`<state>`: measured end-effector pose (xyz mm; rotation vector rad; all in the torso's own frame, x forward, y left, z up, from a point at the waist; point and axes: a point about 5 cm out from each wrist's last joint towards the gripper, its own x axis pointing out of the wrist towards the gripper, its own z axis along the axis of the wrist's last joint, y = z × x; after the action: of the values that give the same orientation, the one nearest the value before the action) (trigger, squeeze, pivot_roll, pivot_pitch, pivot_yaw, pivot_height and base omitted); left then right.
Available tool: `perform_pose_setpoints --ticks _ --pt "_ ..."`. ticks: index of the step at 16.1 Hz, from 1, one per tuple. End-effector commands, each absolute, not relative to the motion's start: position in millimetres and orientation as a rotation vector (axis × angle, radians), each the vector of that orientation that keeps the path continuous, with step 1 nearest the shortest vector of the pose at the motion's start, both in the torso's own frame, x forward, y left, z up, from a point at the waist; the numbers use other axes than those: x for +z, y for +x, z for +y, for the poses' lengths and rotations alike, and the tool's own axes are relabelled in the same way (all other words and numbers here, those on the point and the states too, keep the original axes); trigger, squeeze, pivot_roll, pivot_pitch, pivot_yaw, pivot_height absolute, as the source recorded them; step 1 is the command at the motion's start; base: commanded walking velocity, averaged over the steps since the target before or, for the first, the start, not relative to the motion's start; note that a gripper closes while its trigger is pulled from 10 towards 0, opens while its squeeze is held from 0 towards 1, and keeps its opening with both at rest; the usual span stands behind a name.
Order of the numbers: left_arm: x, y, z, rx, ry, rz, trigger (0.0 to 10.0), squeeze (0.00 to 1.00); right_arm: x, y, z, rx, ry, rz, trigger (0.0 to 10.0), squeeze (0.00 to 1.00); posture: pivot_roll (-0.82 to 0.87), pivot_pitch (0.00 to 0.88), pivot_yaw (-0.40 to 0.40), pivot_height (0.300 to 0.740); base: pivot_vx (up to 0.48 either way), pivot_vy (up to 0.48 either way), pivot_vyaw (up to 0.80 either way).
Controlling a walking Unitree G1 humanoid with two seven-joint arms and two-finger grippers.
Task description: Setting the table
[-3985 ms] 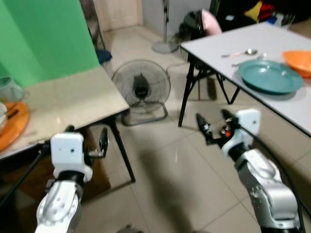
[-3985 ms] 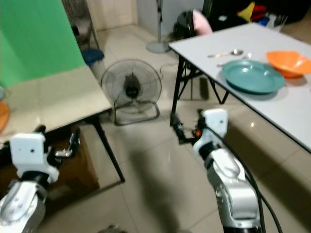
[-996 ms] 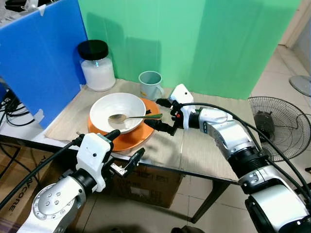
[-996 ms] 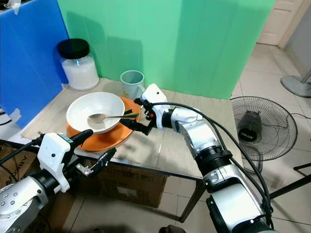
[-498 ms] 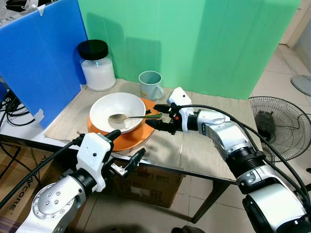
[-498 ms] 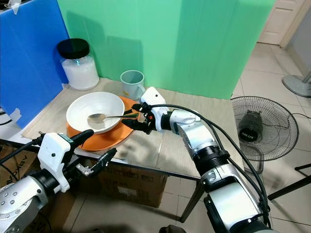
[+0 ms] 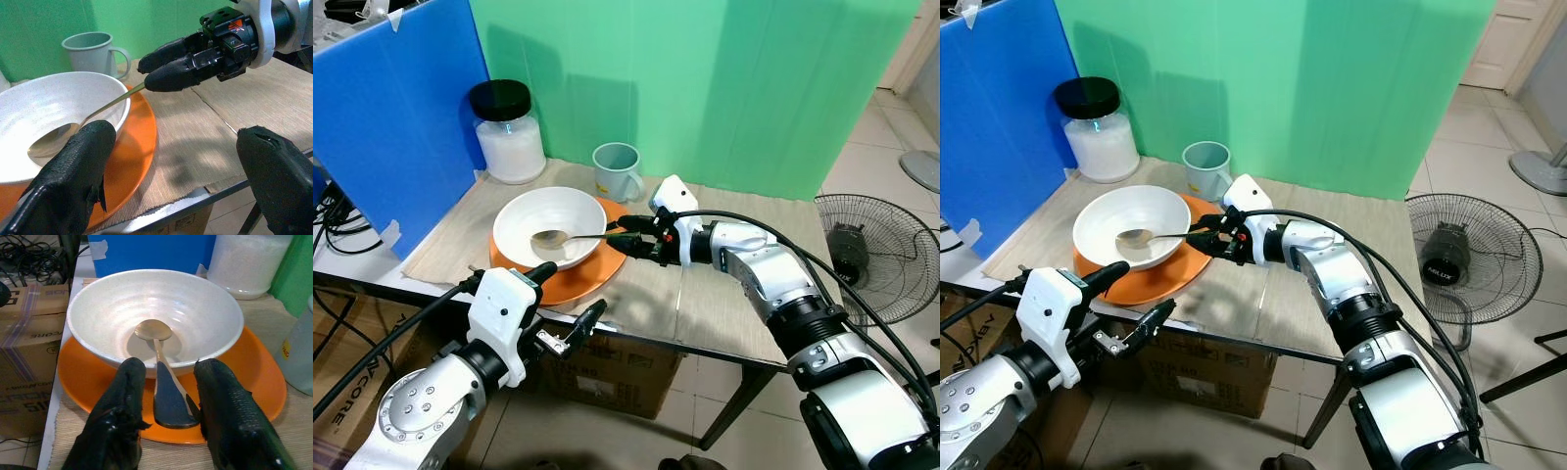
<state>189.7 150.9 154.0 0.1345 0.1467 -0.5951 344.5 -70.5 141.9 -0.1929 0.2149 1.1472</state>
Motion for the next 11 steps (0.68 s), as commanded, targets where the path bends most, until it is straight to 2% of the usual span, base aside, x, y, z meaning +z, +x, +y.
perform_pose_setpoints --ticks 1,11 --pt "155.1 189.3 149.0 -0.612 0.139 0.149 10.0 0.00 148.0 346.5 -69.1 1.159 -0.194 0.193 0.0 0.00 -0.02 0.026 0.001 0.740 0.000 0.000 0.00" --pt "154.1 189.7 149.6 -0.613 0.139 0.152 10.0 0.00 146.7 345.0 -67.2 1.180 -0.196 0.198 0.0 0.00 -0.02 0.019 -0.004 0.740 0.000 0.000 0.00"
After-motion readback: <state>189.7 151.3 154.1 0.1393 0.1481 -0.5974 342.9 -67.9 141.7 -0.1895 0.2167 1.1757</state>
